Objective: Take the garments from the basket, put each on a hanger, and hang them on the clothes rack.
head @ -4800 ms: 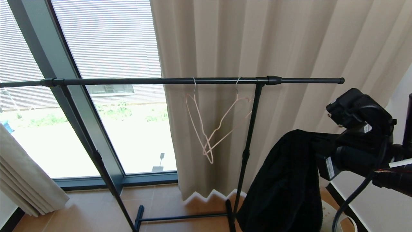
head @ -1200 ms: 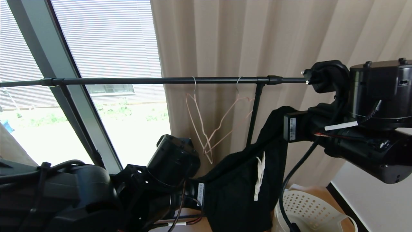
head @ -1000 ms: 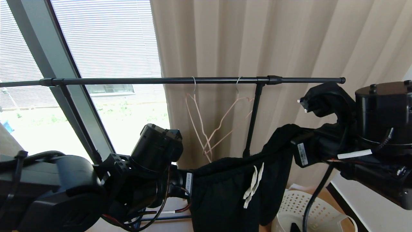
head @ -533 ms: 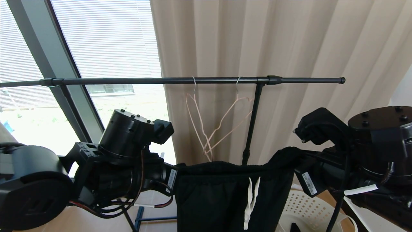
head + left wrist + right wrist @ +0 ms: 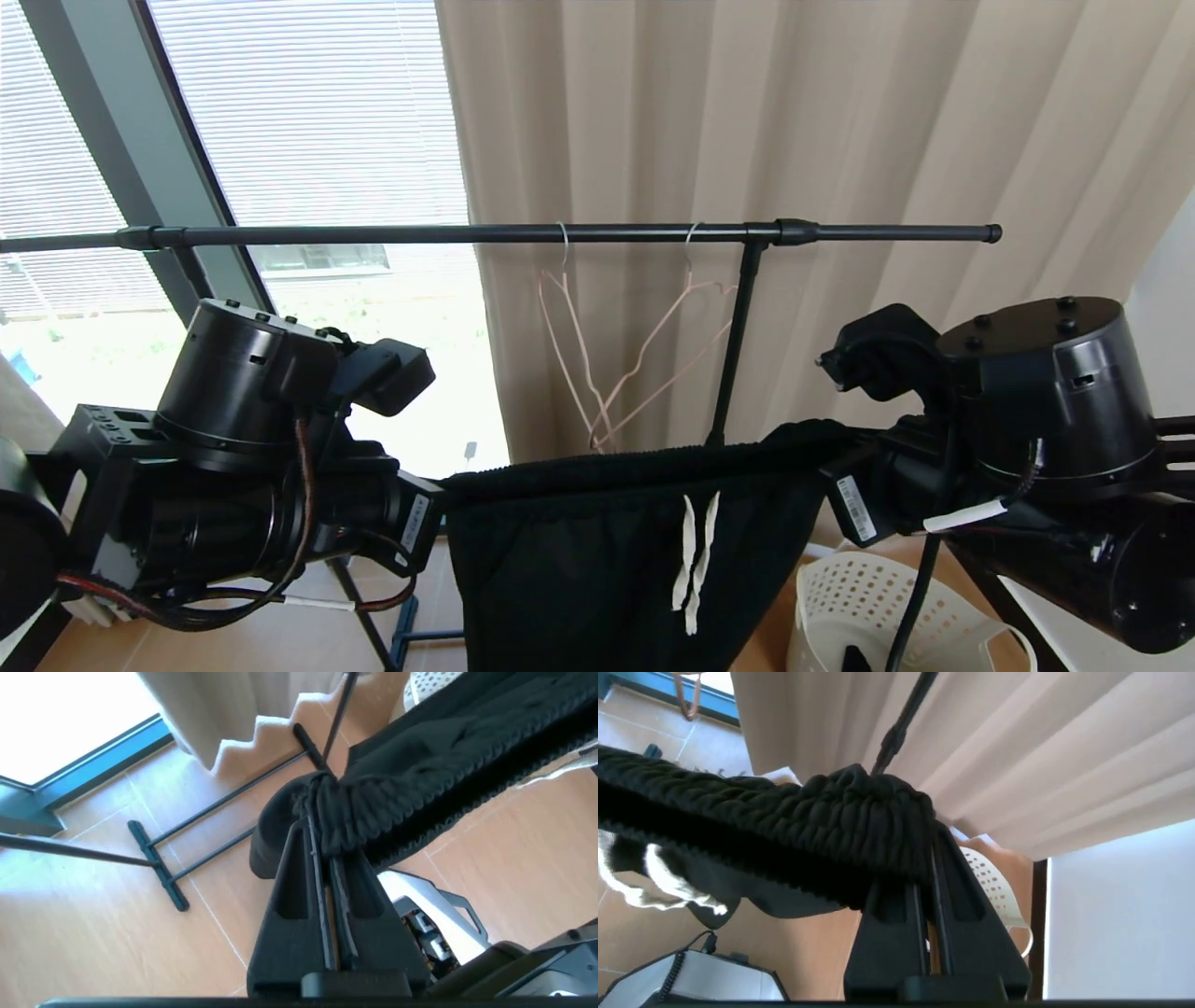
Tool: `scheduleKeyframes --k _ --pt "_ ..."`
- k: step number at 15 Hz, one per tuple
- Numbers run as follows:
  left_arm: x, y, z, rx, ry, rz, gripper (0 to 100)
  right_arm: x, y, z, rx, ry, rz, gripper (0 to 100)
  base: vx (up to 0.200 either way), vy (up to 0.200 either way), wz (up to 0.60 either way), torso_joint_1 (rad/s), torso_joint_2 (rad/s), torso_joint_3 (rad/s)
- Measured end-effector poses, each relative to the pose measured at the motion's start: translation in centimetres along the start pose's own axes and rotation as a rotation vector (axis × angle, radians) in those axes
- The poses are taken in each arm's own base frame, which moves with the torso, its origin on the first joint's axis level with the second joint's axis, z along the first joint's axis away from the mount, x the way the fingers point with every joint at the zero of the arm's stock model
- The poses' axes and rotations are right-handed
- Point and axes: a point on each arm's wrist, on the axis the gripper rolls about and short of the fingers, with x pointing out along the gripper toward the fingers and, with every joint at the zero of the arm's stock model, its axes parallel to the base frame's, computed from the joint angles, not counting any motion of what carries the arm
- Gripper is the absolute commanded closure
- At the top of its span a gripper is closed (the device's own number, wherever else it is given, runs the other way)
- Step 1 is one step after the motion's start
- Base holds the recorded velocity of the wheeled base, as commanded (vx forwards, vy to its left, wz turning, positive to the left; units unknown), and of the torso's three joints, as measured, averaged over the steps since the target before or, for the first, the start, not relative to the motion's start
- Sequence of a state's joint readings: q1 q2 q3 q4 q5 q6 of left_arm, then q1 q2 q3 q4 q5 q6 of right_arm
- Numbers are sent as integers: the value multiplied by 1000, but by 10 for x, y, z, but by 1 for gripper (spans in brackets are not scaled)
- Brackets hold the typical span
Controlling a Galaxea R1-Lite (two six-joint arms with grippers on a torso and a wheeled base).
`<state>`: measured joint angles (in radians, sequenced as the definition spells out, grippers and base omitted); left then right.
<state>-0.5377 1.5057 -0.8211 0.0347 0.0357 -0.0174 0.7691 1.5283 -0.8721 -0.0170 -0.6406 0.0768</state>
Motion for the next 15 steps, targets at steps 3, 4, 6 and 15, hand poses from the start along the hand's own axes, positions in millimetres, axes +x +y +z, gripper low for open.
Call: scheduleKeyframes --k 3,4,6,15 --pt "-6 12 -6 -22 -2 37 100 9 -8 4 25 12 -41 100 0 0 0 0 0 0" --pt "-7 14 -7 -26 -3 36 100 11 -10 5 30 13 -48 100 0 0 0 0 0 0" --pt "-8 14 -9 -30 -3 -3 100 14 -10 5 31 18 -54 100 0 0 0 0 0 0" --pt "-2 13 16 -29 -60 -32 100 -1 -2 -11 -28 86 -13 100 0 0 0 0 0 0"
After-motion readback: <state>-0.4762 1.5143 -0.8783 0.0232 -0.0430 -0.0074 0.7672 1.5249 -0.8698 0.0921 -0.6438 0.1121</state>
